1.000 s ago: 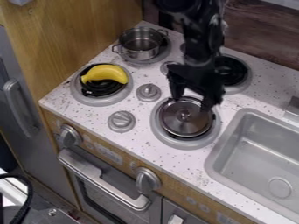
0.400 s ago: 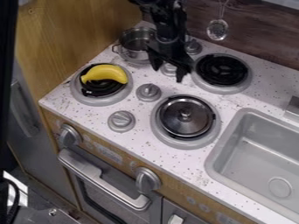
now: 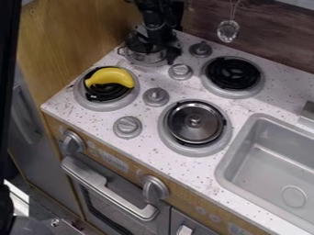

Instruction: Took the silver pot and placed it on the top left side of the burner

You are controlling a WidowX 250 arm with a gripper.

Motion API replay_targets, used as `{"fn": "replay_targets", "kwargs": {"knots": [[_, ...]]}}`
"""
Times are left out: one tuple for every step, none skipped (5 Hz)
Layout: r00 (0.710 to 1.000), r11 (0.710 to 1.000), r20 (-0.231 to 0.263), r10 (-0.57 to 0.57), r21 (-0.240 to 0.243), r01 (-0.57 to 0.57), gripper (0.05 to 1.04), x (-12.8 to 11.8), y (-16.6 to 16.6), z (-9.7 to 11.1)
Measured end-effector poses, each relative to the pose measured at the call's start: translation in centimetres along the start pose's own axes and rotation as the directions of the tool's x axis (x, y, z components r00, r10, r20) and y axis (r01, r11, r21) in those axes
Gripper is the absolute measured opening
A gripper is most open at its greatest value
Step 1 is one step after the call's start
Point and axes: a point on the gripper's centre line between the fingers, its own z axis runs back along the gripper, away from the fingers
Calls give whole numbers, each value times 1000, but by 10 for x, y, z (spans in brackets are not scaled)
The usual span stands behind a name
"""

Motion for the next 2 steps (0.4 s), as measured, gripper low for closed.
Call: {"fn": "replay_targets", "kwargs": {"knots": [[1000,1000,-15,3,4,-3,997,6,3,-13],[999,1000,-50,19,-8,-19,997,4,1,-37]]}}
